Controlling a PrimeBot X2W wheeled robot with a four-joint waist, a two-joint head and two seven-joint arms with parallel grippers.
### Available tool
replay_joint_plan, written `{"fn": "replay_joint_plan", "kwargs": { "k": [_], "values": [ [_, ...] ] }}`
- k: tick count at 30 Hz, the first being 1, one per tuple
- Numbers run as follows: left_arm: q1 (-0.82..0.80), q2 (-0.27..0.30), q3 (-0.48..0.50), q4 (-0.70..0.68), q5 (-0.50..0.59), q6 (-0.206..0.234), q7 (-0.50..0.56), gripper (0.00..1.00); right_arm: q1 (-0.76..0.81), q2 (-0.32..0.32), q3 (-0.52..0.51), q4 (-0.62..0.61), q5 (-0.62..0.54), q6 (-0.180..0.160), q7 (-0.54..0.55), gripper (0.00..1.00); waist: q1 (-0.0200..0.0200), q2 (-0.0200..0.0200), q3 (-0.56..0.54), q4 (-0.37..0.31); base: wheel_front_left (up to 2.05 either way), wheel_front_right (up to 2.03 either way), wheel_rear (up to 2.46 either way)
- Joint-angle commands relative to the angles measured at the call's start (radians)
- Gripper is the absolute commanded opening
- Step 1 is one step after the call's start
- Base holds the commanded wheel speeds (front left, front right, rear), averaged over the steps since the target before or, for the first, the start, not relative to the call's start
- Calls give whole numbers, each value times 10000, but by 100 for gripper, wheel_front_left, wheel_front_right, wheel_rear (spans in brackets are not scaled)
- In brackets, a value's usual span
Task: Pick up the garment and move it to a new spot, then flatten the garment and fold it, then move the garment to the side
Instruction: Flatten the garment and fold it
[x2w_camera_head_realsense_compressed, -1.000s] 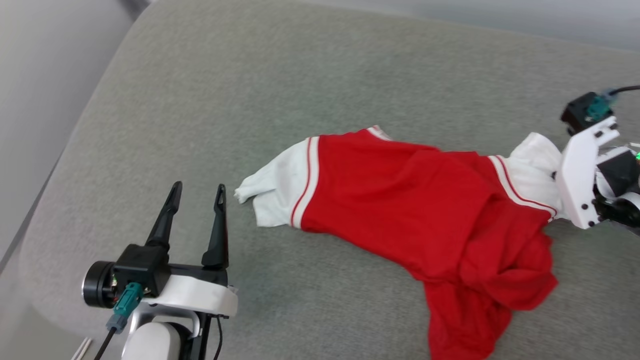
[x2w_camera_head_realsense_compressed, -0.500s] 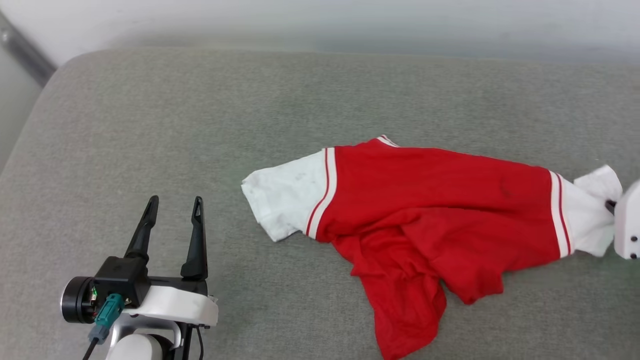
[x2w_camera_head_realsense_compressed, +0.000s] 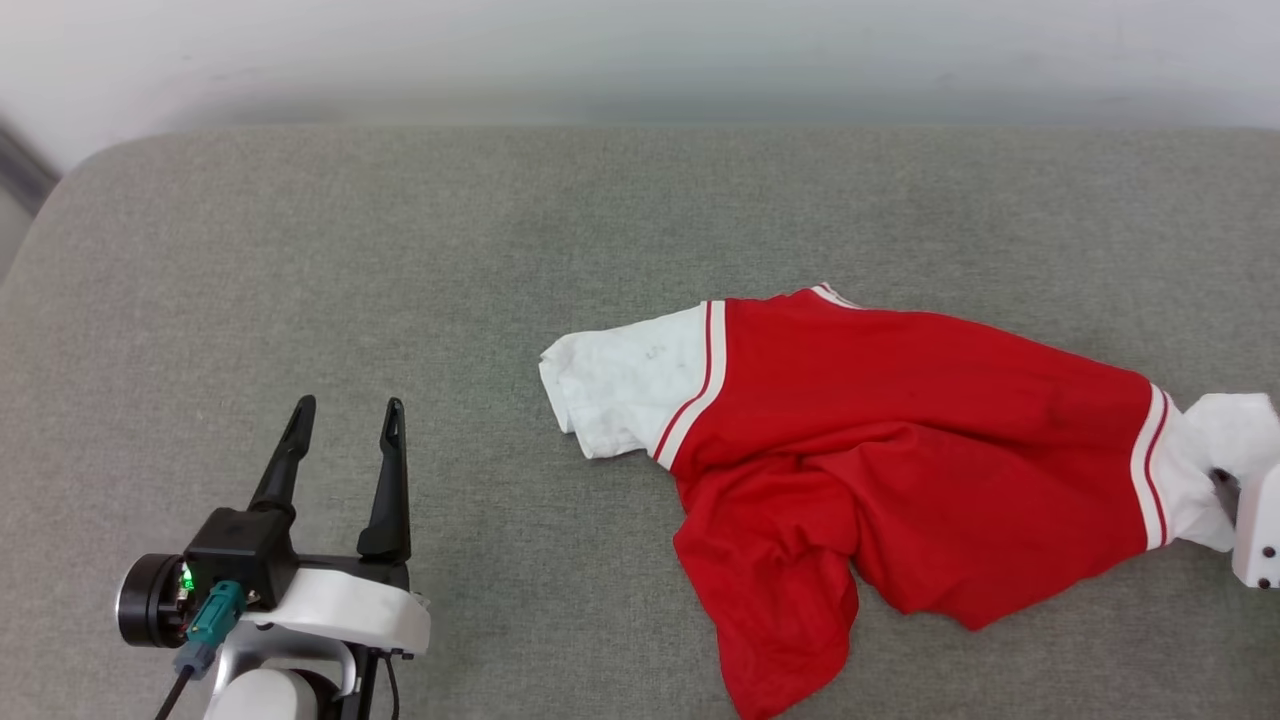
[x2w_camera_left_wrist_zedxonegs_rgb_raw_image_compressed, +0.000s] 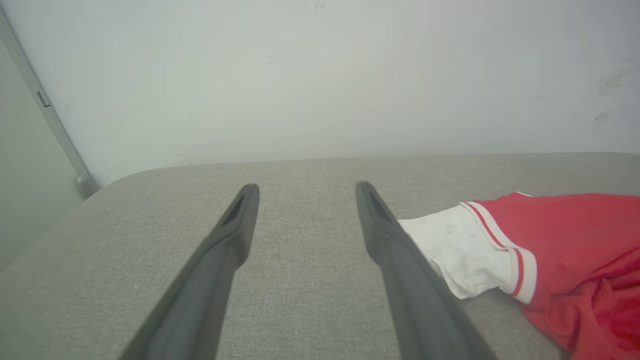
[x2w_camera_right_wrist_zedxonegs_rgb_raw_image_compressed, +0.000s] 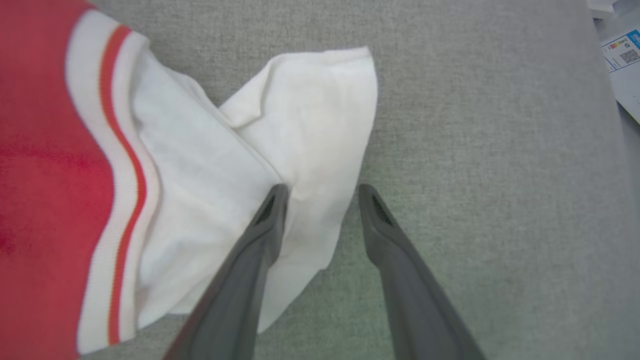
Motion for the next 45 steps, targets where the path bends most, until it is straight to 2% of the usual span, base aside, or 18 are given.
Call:
{"fn": "replay_joint_plan", "kwargs": {
  "k": [1, 5, 9, 14, 20, 25, 30, 34, 40, 45],
  "values": [
    [76, 69, 37, -5, -25, 44, 39, 100, 29, 153, -88, 3, -214, -4, -294, 100, -1, 0, -119, -92, 0, 0, 0],
    [155, 122, 143, -105, -144, 40, 4, 100, -242, 365, -507, -550, -756, -5, -1494, 100, -1, 0, -377, -280, 0, 0, 0],
    [260, 111, 281, -248, -379, -6, -97, 100, 44, 640, -1023, -1736, -1232, -5, -2878, 100, -1, 0, -588, -491, 0, 0, 0],
    [290, 108, 355, -382, -658, -147, -129, 100, 890, 1271, -2175, -3839, -1764, -5, -4219, 100, -1, 0, -587, -741, 0, 0, 0],
    [-262, 500, 75, -496, -962, -720, 594, 100, 2475, 2551, -3889, -6943, -2692, -4, -4647, 100, -1, 0, -313, -1091, 0, 0, 0],
    [-1478, 1351, -392, -513, -1464, -1216, 2504, 100, 3415, 3482, -4728, -9101, -3318, -5, -4379, 100, -1, 0, 135, -1337, 0, 0, 0],
    [-3188, 2109, -1029, -26, -2921, -1403, 5586, 100, 3779, 3990, -5118, -10390, -3630, -4, -3956, 100, -1, 0, 678, -1511, 0, 0, 0],
    [-4360, 2705, -1660, 605, -3697, -1426, 7858, 100, 3876, 4202, -5263, -10679, -4046, -4, -3629, 100, -1, 0, 1117, -1701, 0, 0, 0],
    [-5639, 3173, -2479, 1540, -4151, -1431, 9879, 100, 3882, 4507, -5454, -10718, -4154, -5, -3603, 100, -1, 0, 1593, -1922, 0, 0, 0],
    [-6104, 3488, -3052, 2160, -4333, -1434, 11079, 100, 3945, 4580, -5559, -10527, -4405, -4, -3490, 100, -1, 0, 1858, -2094, 0, 0, 0]
  ]
}}
